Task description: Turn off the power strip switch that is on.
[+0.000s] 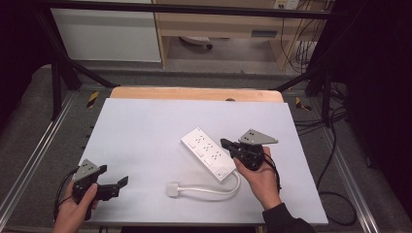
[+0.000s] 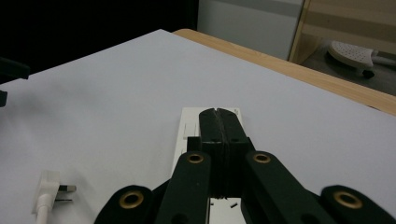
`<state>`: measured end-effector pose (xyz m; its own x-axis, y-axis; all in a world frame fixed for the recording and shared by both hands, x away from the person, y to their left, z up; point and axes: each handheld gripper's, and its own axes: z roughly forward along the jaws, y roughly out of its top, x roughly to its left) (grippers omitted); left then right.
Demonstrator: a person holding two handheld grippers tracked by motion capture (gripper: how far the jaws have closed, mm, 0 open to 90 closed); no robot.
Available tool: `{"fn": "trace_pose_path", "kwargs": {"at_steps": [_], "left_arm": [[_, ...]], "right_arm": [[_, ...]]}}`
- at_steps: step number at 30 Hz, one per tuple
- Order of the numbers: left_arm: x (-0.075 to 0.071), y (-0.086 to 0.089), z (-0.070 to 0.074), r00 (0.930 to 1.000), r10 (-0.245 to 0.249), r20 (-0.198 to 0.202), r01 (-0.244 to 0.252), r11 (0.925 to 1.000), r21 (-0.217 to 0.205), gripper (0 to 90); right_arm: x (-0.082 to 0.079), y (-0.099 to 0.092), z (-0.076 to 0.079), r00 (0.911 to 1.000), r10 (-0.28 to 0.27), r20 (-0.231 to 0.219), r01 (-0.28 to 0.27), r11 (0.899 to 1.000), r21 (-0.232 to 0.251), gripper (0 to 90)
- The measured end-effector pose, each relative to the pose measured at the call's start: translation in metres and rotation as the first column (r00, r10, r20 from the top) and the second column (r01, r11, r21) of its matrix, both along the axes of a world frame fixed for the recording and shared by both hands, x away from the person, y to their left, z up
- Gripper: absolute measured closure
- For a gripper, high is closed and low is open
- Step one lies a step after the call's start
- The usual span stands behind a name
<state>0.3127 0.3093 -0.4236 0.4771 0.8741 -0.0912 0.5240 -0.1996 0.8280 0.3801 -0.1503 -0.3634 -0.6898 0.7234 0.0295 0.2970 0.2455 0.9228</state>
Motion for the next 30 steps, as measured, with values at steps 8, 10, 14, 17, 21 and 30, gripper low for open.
{"fn": "trace_pose_path", "kwargs": {"at_steps": [8,10,14,17,21,30], "left_arm": [[0.0,0.0,0.0,1.0,0.0,0.001,0.0,1.0,0.0,6.8],[0.0,0.0,0.0,1.0,0.001,0.001,-0.001,1.0,0.0,6.8],[0.0,0.0,0.0,1.0,0.0,0.0,0.0,1.0,0.0,6.8],[0.0,0.0,0.0,1.0,0.001,0.001,-0.001,1.0,0.002,6.8],[0.0,0.0,0.0,1.0,0.001,0.0,-0.001,1.0,0.0,6.8],[0.0,0.0,0.0,1.0,0.0,0.0,0.0,1.0,0.0,6.8]], "right_arm": [[0.002,0.006,-0.003,0.9998,0.015,-0.013,-0.015,1.0,-0.013,90.0],[0.002,0.008,-0.003,0.9997,0.019,-0.015,-0.019,1.0,-0.016,90.0],[0.002,0.012,-0.005,0.9994,0.029,-0.019,-0.029,0.999,-0.023,90.0],[0.002,0.014,-0.006,0.999,0.037,-0.026,-0.038,0.999,-0.028,90.0],[0.002,0.018,-0.009,0.9982,0.047,-0.037,-0.048,0.998,-0.038,90.0],[0.004,0.028,-0.015,0.9957,0.07,-0.06,-0.074,0.995,-0.062,90.0]]}}
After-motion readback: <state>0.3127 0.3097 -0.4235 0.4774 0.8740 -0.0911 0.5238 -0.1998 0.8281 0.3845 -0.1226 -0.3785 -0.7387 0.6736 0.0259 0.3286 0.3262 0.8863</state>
